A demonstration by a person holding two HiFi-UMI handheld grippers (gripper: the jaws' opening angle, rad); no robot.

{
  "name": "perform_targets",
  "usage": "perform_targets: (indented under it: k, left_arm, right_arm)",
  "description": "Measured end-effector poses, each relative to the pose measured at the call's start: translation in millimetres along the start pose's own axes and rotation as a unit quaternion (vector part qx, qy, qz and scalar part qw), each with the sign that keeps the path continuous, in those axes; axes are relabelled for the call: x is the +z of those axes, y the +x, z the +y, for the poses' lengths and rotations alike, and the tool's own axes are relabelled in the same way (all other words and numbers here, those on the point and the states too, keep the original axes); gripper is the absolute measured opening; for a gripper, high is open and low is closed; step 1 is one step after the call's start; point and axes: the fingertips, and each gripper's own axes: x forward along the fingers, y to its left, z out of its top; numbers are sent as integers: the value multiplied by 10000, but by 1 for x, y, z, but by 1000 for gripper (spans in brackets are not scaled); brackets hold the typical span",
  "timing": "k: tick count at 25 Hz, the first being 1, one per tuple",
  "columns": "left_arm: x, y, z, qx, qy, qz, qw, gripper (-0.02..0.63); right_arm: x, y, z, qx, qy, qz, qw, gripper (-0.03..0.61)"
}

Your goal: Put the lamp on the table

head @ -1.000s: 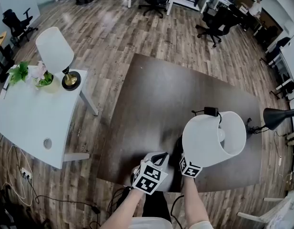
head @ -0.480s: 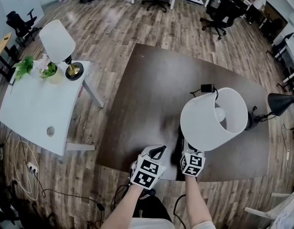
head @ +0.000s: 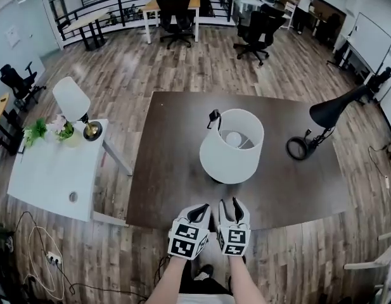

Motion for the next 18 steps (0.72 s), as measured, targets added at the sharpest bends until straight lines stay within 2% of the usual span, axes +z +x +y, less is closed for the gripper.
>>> perform_targets:
  k: [5,12,18]
  left_arm:
    - [6,-26,-28,1,305,-57,9995,0]
    - [8,-50,-61,-2,188,-173,9997,0]
    - [9,-63,-72,-9,344,-216,9992,0]
  right_arm:
    - [17,-48,3,31,77,13,10000,187]
    - [14,-95,7,16,461,127,9989,172]
    - [20,-121,5,36,430,103,9990,163]
